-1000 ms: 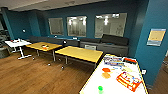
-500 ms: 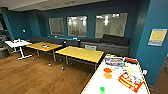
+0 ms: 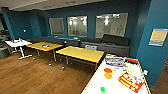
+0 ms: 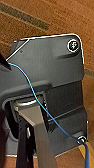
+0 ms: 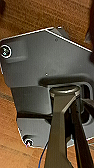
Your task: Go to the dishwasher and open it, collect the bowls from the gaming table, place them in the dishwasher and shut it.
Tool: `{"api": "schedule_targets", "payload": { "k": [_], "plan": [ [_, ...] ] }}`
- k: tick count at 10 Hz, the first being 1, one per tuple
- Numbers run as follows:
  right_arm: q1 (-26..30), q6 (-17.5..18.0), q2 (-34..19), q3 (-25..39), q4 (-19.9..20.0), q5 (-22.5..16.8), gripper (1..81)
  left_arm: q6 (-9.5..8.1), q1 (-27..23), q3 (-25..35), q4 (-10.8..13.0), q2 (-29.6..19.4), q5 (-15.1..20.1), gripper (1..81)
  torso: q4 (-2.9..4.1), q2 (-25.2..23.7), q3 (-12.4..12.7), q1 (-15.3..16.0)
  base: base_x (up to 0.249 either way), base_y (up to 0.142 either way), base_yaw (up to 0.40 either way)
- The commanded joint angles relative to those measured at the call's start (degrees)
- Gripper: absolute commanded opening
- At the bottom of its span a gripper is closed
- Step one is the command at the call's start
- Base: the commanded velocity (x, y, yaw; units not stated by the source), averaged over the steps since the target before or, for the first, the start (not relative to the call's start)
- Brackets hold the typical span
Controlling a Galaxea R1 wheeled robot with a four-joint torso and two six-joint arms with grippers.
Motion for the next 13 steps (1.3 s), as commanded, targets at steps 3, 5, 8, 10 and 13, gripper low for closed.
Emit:
{"api": "schedule_targets", "payload": {
  "k": [3,5,8,10,13],
  "plan": [
    [2.8,-0.1,-0.1,-0.1,0.0,-3.1,81.1,0.12,-2.9,0.1,0.3,0.2,3.0,81.1,0.00,0.0,0.0,0.0,0.000,0.000,0.000],
    [2.8,-0.1,0.0,-0.1,0.0,-3.1,81.1,0.30,-2.9,0.3,0.5,0.1,3.1,81.1,0.00,0.0,0.0,0.0,0.000,0.000,0.000],
    [2.8,-0.1,0.1,-0.1,0.0,-3.1,81.1,0.39,-2.9,0.3,0.5,0.1,3.1,81.1,0.00,0.0,0.0,0.0,0.000,0.000,-0.123],
    [2.8,-0.1,0.1,-0.1,0.0,-3.1,81.1,0.39,-2.9,0.3,0.6,0.1,3.1,81.1,0.00,0.0,0.0,0.0,0.000,0.000,-0.341],
    [2.8,-0.2,0.7,-0.1,-0.2,-3.1,81.1,0.12,-2.9,0.1,0.5,0.1,3.2,81.1,0.00,0.0,0.0,0.0,0.000,0.000,-0.356]
  ]
}}
